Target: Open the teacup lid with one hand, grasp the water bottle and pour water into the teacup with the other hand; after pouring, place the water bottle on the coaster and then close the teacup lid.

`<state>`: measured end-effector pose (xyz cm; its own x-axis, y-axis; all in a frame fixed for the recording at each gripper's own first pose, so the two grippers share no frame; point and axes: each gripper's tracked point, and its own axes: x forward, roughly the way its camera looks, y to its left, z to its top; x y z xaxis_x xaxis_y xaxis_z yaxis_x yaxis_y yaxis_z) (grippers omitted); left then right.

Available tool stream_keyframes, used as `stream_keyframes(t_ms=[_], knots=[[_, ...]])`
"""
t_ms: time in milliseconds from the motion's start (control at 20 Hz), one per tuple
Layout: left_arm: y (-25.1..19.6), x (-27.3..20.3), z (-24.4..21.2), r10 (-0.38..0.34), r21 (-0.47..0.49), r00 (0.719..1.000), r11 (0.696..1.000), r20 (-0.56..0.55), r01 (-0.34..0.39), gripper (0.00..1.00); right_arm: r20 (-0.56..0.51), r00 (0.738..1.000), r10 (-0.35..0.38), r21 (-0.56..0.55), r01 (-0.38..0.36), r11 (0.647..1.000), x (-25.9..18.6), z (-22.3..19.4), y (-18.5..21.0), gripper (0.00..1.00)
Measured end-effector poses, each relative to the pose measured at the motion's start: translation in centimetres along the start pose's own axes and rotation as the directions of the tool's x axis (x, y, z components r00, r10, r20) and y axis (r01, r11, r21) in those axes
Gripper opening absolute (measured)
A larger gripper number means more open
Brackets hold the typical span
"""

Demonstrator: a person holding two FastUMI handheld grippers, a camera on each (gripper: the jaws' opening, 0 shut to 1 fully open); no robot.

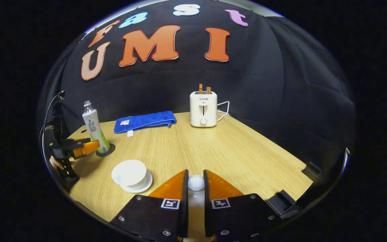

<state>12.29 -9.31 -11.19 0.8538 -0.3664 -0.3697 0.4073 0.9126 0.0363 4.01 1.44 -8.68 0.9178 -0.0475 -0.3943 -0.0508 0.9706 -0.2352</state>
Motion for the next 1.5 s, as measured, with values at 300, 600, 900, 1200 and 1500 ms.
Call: stream_keyframes(t_ms=[300,600,900,1200,1500], knots=[[-0.3,-8.5,0.4,0.131,0.033,0.984,0.990,0.120,-0.135,0.98,0.071,0.986,0.149,-0.042,-0.146,0.988,0.7,2.4,6.0,0.19],[0.9,-14.5,-0.8,0.253,-0.019,0.953,0.967,0.166,-0.254,0.98,0.044,0.952,0.303,-0.094,-0.298,0.950,1.6,1.2,12.9,0.19],[2.2,-17.4,-0.5,0.293,-0.073,0.935,0.956,0.198,-0.284,0.98,0.014,0.951,0.308,-0.106,-0.305,0.946,2.9,-0.3,14.4,0.20],[2.5,-17.6,-0.3,0.290,-0.064,0.934,0.957,0.210,-0.282,0.96,-0.003,0.956,0.293,-0.121,-0.291,0.949,3.6,-1.3,14.4,0.20],[2.3,-17.9,0.1,0.282,-0.072,0.935,0.959,0.216,-0.273,0.98,0.000,0.961,0.276,-0.145,-0.273,0.951,3.7,-1.6,14.1,0.24]])
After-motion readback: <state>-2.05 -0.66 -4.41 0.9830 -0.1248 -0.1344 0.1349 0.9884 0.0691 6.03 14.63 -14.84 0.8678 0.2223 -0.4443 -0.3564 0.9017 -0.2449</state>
